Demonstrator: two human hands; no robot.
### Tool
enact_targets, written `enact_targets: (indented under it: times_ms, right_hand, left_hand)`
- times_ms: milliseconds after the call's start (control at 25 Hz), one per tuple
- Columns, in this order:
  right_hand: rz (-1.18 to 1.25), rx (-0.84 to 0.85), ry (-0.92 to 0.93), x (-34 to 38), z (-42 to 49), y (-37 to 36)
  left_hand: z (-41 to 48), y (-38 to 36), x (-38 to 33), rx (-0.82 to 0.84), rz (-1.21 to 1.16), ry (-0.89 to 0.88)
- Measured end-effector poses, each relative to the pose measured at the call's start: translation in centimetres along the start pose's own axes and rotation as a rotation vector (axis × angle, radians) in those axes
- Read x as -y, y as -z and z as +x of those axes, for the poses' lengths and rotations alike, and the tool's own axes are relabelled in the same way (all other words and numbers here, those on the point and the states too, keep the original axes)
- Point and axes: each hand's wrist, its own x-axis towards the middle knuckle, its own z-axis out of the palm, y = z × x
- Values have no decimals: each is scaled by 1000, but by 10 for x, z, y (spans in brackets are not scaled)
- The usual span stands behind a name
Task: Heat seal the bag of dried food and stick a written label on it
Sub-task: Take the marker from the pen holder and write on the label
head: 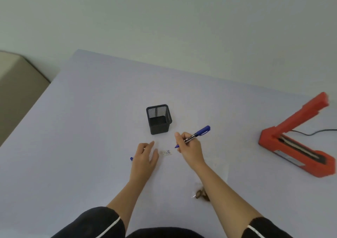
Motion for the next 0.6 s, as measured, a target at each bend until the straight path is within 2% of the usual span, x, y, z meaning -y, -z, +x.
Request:
enact_targets:
  times_ms: [80, 120, 240, 360, 480, 600]
  right_hand:
    - [13, 0, 18, 14, -5, 4]
    - [28, 0, 23, 20, -7, 6]
    - [96, 19, 12, 36, -17, 11]
    - [276, 60, -71, 50, -23, 17]
    - [444, 59, -89, 61, -31, 25]
    - [453, 14, -66, 67, -36, 34]
  left_hand:
    - [1, 15, -3, -108, 148, 51]
    - [2, 22, -3, -107, 252, 122]
    - [2, 40, 2, 138, 470, 308]
    - [-3, 39, 14, 324, 330, 346]
    - [-8, 41, 26, 318, 324, 207]
    - [-8, 49, 23, 266, 219, 243]
